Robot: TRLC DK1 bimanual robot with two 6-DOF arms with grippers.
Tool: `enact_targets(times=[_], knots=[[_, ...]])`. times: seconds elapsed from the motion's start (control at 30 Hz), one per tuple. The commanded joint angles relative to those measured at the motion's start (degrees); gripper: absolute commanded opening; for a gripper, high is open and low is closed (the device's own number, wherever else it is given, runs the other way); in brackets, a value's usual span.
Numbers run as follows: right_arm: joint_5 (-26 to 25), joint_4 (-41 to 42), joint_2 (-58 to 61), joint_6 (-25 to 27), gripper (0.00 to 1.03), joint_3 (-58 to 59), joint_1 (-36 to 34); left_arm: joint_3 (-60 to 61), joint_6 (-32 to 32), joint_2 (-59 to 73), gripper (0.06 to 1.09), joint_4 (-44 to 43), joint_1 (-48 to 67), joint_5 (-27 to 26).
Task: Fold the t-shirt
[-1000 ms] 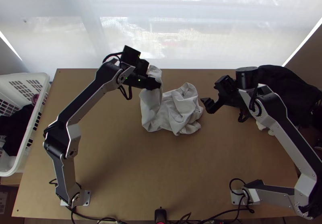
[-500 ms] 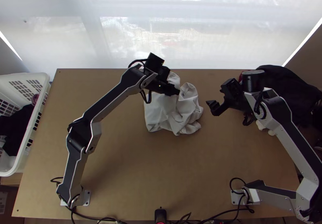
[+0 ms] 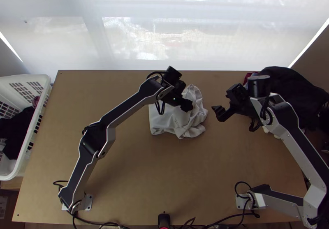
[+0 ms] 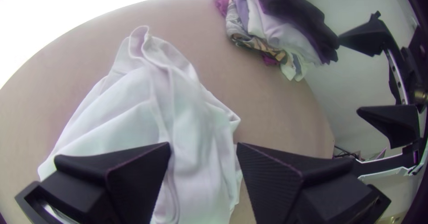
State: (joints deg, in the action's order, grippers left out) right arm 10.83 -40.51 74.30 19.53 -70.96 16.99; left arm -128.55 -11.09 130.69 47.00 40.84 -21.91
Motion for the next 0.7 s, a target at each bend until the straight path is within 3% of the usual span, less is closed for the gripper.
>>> enact_targets(times=[0.0, 0.27, 0.43, 0.67], knots=[[-0.02, 0.52, 0.49, 0.51, 0.98, 0.29, 1.02, 1.29, 2.39, -5.1, 0.98, 2.39, 1.17, -0.06], [-0.02, 2.37, 6.64, 2.36, 0.98, -3.31, 5.86, 8.84, 6.26, -18.98, 1.0, 12.32, -11.57, -0.06], [-0.81, 5.71, 16.05, 2.36, 0.98, -9.73, 13.77, 24.14, 7.75, -28.56, 1.0, 9.33, -21.24, -0.24], [-0.99, 6.94, 32.48, 1.92, 0.98, -22.21, 21.15, 36.88, 7.05, -36.74, 1.0, 6.52, -24.14, -0.24]])
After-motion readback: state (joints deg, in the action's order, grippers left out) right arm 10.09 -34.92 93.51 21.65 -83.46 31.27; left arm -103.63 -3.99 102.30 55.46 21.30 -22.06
